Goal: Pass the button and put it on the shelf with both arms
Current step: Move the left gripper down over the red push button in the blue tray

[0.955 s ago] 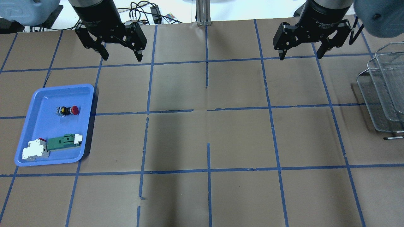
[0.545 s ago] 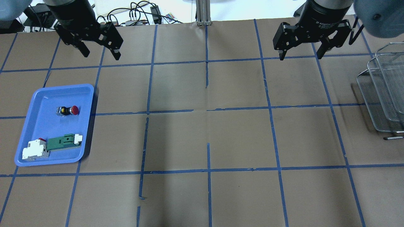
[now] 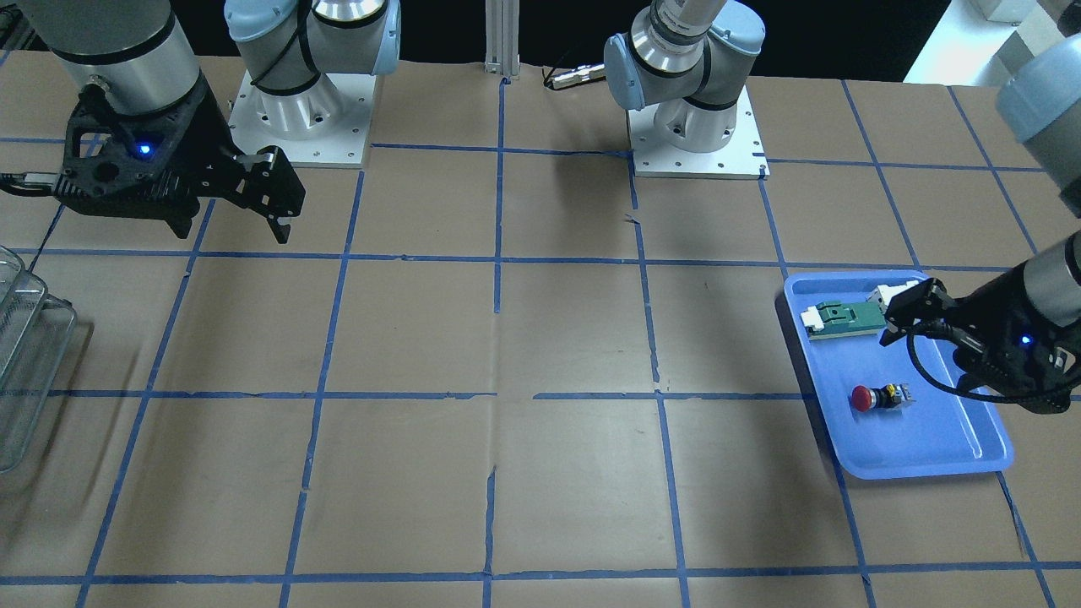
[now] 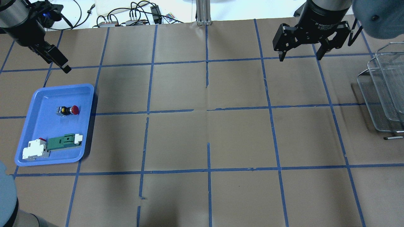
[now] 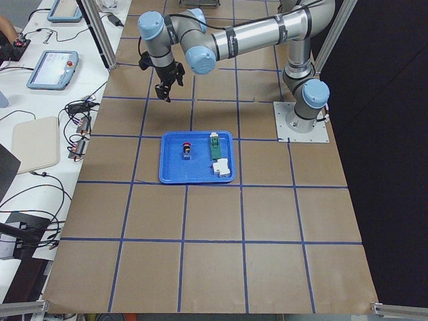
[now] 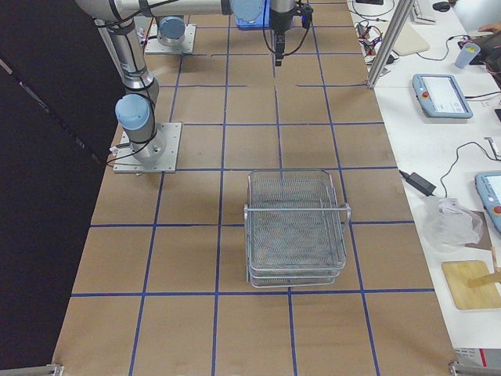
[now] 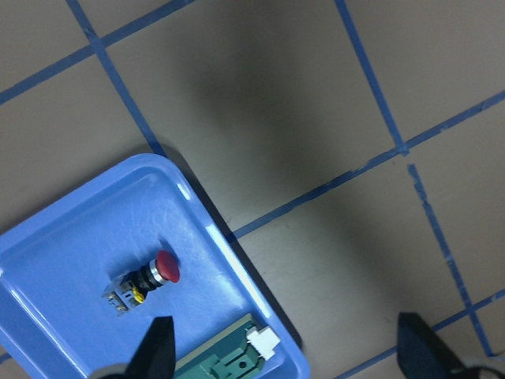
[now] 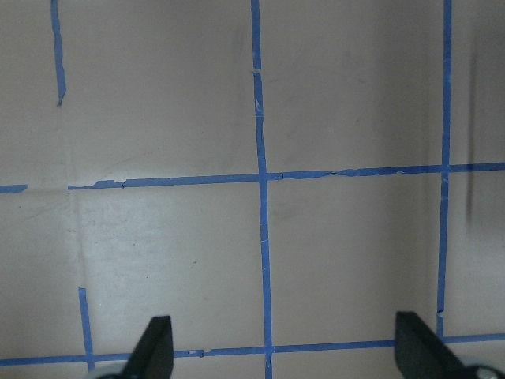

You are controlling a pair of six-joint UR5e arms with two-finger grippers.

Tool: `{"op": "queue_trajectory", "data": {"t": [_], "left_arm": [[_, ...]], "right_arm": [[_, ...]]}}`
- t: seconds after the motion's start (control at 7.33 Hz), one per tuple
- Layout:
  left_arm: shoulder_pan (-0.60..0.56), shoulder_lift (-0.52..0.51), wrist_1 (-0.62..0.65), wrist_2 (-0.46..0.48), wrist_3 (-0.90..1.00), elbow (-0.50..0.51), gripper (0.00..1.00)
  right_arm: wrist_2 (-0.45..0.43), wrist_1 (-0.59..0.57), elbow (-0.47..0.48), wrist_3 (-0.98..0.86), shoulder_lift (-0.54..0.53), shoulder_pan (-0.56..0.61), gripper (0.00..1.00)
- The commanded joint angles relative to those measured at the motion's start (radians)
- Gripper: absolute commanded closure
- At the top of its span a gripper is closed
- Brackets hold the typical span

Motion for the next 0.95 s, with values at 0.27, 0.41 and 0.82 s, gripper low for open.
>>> {"op": "queue_trajectory", "data": {"t": [0.27,0.41,0.82], "left_arm": [[0.109,-0.093,0.260,0.042,0.688,-0.200,0.00],[0.115,-0.117,0.271,0.048,0.796,-0.217,0.00],[0.136,-0.177,0.426,0.048,0.852,-0.285,0.00]], "right_arm": [[-0.002,0.001,0.000,0.007,0.000,0.000,0.00],[-0.002,0.001,0.000,0.007,0.000,0.001,0.00],[-0.002,0.001,0.002,0.007,0.000,0.001,0.00]]}}
